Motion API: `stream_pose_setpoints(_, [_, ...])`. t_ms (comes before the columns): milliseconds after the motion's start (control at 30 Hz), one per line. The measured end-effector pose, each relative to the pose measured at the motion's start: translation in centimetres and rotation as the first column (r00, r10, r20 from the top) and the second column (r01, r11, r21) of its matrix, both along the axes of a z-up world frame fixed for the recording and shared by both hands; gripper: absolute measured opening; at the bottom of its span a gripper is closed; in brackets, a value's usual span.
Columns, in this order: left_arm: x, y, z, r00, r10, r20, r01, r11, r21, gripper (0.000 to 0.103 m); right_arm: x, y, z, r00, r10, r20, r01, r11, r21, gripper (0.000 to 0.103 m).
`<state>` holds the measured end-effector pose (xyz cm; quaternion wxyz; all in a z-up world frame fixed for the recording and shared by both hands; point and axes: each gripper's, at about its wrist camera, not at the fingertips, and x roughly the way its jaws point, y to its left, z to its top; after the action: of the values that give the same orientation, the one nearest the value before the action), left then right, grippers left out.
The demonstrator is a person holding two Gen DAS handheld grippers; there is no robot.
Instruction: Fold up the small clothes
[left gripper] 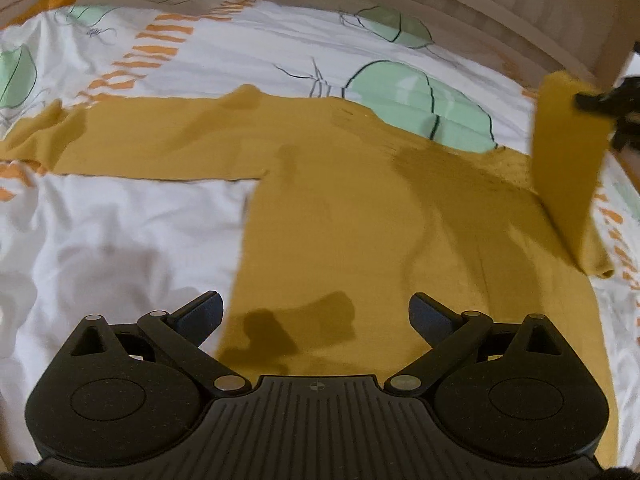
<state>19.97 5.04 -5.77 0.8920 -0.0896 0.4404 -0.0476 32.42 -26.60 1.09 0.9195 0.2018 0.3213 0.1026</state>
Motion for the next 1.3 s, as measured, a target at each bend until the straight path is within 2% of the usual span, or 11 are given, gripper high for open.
stream_pose_setpoints(200, [-0.3, 2.7, -0.1, 1.0, 0.002, 0.018, -0.001, 0.999, -0.042, 0.1, 0.9, 6.1, -4.7, 0.996, 0.06, -0.06, -0.06, 0.998, 0.014, 0.015])
stream_pose_setpoints(367, [0.2, 2.9, 0.0, 1.0, -0.007, 0.025, 0.008, 0.999, -0.043, 0.1, -0.3, 8.0, -6.8, 0.993, 0.092, -0.068, -0.089, 0.995, 0.053, 0.029])
stream_pose_setpoints(400, [0.4, 2.8, 0.0, 1.0, -0.011, 0.028, 0.012, 0.999, -0.039, 0.1, -0.6, 8.1, -7.1, 0.993, 0.1, -0.058, -0.096, 0.993, 0.066, 0.041])
stream_pose_setpoints(433, [0.5, 2.7, 0.1, 0.999, -0.018, 0.031, 0.019, 0.999, -0.036, 0.1, -0.9, 8.0, -7.1, 0.993, 0.106, -0.048, -0.103, 0.992, 0.073, 0.059])
stream_pose_setpoints(500, [0.9, 2.2, 0.2, 0.999, -0.032, 0.036, 0.033, 0.999, -0.033, 0.1, -1.8, 7.4, -7.0, 0.994, 0.112, -0.018, -0.11, 0.991, 0.081, 0.072])
stream_pose_setpoints(667, [2.4, 0.1, 0.4, 0.996, -0.076, 0.05, 0.079, 0.996, -0.045, 0.1, -4.5, 5.0, -6.3, 0.996, 0.09, 0.02, -0.091, 0.995, 0.036, 0.073])
stream_pose_setpoints(1000, [6.4, -5.6, 0.0, 0.98, -0.183, 0.084, 0.183, 0.983, 0.004, 0.1, -10.8, 0.5, -7.7, 0.997, -0.023, 0.075, 0.038, 0.979, -0.202, 0.099])
stream_pose_setpoints(1033, [6.8, -6.0, -0.2, 0.978, -0.189, 0.084, 0.188, 0.982, 0.01, 0.099, -11.1, 0.4, -7.9, 0.996, -0.035, 0.085, 0.052, 0.974, -0.219, 0.101])
stream_pose_setpoints(1067, [7.0, -6.3, -0.3, 0.978, -0.192, 0.085, 0.192, 0.981, 0.013, 0.093, -11.5, 0.2, -8.1, 0.994, -0.046, 0.097, 0.068, 0.97, -0.234, 0.101])
stream_pose_setpoints(1133, [7.7, -7.0, -0.6, 0.977, -0.2, 0.079, 0.199, 0.98, 0.025, 0.084, -11.9, 0.0, -8.5, 0.991, -0.06, 0.122, 0.089, 0.964, -0.25, 0.102])
stream_pose_setpoints(1300, [9.3, -8.5, -2.1, 0.978, -0.204, 0.034, 0.202, 0.978, 0.052, 0.083, -11.4, -0.7, -8.9, 0.987, -0.048, 0.153, 0.08, 0.974, -0.212, 0.102])
